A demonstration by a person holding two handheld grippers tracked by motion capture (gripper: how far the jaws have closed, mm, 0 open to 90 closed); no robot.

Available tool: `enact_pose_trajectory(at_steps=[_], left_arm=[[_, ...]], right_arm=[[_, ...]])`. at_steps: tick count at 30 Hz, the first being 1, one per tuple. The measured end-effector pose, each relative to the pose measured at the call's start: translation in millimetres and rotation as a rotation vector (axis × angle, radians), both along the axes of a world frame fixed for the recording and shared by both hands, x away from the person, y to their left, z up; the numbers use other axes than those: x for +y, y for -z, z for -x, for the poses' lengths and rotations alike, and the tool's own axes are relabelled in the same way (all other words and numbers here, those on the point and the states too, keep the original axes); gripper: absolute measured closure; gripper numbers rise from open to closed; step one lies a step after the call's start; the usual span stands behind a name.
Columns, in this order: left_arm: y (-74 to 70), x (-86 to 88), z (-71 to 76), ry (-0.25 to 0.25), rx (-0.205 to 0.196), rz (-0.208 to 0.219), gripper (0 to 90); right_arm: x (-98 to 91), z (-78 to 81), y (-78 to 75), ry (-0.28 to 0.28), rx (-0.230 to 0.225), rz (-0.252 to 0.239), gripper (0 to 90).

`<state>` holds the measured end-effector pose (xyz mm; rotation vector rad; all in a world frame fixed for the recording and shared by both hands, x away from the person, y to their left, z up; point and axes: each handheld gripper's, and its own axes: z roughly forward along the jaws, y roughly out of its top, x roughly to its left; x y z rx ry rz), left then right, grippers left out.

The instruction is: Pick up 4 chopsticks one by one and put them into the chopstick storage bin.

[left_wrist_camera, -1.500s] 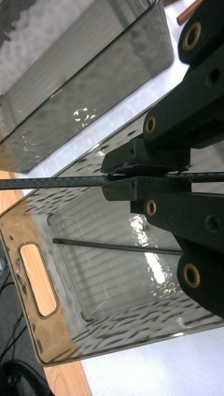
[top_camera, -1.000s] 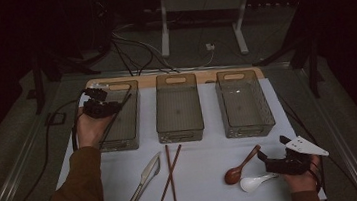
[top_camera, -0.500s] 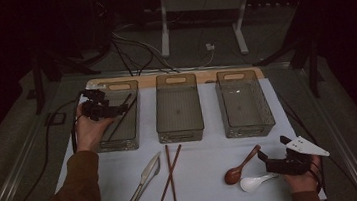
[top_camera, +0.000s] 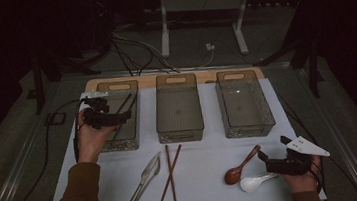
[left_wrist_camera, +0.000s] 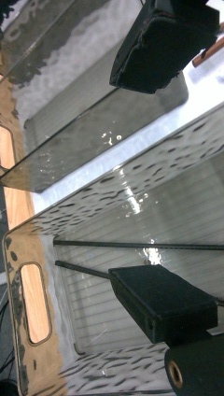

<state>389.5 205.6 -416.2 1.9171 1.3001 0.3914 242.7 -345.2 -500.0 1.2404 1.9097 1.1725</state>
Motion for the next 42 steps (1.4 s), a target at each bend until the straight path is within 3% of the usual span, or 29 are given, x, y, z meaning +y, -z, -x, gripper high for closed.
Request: enact_pose_trajectory(at_steps=[8,17,42], left_arm=[[-7.2,-11.3,11.9,0.004,-0.008,-0.006,9.3],[-10.0,-25.9,22.8,0.041,-0.018,-0.027,9.3],[2.5,-60.7,44.0,0.12,-0.008,-0.026,9.4]], right_arm=[[-0.1,0.3,-0.3,0.0,-0.001,-0.002,0.0],[0.0,0.6,-0.5,0.001,-0.001,-0.004,0.0],[-0.5,0.4,-0.4,0.003,0.001,-0.004,0.0]])
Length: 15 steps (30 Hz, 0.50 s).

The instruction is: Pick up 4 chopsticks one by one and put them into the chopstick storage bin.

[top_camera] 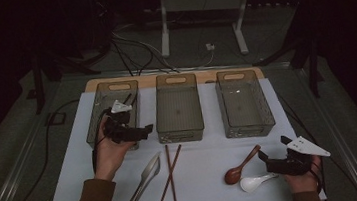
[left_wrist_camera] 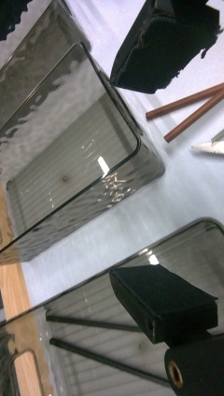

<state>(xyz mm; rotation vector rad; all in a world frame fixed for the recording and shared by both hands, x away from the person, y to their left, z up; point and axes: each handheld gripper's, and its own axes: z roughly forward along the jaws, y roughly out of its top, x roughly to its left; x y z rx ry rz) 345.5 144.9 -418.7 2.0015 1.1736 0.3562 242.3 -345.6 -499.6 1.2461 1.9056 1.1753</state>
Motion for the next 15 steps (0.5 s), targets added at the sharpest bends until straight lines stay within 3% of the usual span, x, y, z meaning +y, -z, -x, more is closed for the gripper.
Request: enact_pose_trajectory(at_steps=[15], left_arm=[[12.2,-20.7,14.3,0.037,0.014,-0.002,9.5]], right_arm=[[-0.2,0.2,0.0,0.001,-0.002,0.0,0.0]])
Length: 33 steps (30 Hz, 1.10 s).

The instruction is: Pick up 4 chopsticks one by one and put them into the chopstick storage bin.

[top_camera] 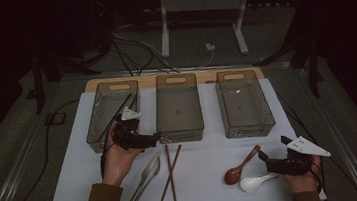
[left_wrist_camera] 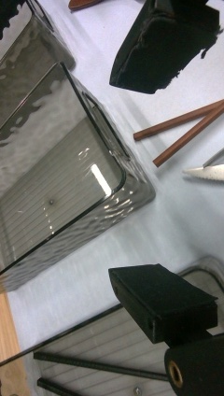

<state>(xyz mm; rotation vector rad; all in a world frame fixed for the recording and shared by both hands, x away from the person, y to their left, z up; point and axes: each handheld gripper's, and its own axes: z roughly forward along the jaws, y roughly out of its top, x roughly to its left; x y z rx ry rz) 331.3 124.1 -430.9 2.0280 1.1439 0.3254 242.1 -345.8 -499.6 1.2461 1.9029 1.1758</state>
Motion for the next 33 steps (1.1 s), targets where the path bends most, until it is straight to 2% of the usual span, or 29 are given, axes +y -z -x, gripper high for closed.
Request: enact_pose_trajectory(at_steps=[33], left_arm=[[34.5,-40.5,37.1,0.088,0.031,-0.041,10.0]], right_arm=[[-0.5,0.7,-0.8,-0.002,-0.005,0.0,0.0]])
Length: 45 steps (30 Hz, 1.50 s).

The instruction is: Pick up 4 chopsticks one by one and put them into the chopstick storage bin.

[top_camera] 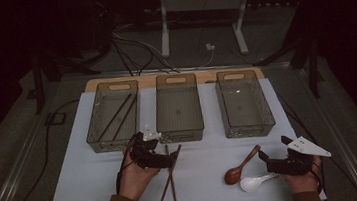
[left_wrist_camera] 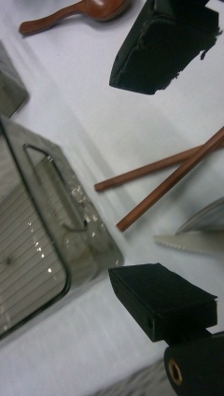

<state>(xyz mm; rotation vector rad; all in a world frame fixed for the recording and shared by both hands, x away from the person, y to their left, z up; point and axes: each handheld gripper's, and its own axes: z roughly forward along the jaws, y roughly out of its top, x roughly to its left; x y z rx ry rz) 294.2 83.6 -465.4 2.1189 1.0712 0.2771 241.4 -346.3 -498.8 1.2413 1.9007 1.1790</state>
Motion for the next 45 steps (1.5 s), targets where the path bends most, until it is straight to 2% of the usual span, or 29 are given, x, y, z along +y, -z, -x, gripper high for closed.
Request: enact_pose_trajectory(at_steps=[6,16,23,30,36,45], left_arm=[[7.1,-5.8,7.0,0.014,0.013,0.002,11.3],[19.3,-15.6,15.3,0.053,0.052,-0.019,14.9],[31.9,-19.4,18.1,0.078,0.101,-0.045,16.5],[40.5,-21.8,19.4,0.071,0.131,-0.082,17.7],[43.3,-21.1,19.7,0.068,0.155,-0.094,30.7],[43.5,-16.3,17.4,0.024,0.169,-0.089,47.2]], right_arm=[[0.2,-0.1,0.0,-0.001,-0.001,0.002,0.0],[-0.2,0.0,-0.1,-0.001,0.0,0.0,0.0],[0.0,-0.1,0.0,0.0,-0.001,0.0,0.0],[0.1,-0.1,0.2,0.001,0.001,-0.002,0.0],[0.4,-0.3,0.2,0.0,0.002,0.0,0.0],[0.4,-0.3,0.2,0.0,0.002,0.0,0.0]])
